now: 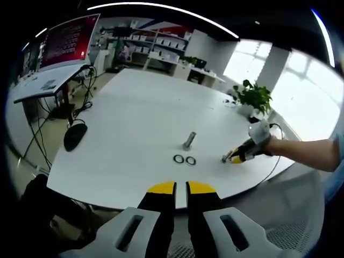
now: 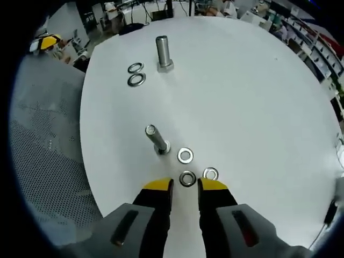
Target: Place the washer onto the threaded stud by aligning its center hole with the stud, sliding it down to the base, and recovering from edge contact or off-axis alignment until the washer reaches the visible bottom stop.
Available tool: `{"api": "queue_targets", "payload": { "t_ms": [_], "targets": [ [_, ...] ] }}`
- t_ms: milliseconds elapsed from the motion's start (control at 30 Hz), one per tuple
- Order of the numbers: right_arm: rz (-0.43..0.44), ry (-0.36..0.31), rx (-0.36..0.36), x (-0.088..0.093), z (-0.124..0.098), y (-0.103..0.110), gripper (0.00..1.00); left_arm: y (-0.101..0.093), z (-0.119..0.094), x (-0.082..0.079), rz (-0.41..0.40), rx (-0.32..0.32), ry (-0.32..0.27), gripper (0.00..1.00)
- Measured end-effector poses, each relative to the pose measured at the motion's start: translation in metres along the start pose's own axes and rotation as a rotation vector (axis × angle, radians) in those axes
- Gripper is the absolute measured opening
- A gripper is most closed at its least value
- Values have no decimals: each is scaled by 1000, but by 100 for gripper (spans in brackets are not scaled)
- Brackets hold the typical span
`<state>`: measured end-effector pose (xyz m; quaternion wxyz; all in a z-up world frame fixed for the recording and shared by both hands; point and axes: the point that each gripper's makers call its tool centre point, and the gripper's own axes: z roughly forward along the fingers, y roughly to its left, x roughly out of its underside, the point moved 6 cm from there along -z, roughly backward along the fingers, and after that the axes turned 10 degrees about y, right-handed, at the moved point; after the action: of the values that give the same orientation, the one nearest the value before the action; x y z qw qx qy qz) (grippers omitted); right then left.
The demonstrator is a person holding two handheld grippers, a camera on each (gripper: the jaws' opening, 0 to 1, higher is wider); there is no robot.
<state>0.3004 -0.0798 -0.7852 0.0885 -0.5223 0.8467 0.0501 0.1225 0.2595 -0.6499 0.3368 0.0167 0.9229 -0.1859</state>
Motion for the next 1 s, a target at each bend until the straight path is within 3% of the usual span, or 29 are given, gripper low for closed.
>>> {"api": "queue_targets", "payload": {
  "t_ms": [1000],
  "targets": [
    [44, -28, 16, 1, -3, -2, 15, 0, 0, -1, -3, 1, -7, 5]
  ]
}}
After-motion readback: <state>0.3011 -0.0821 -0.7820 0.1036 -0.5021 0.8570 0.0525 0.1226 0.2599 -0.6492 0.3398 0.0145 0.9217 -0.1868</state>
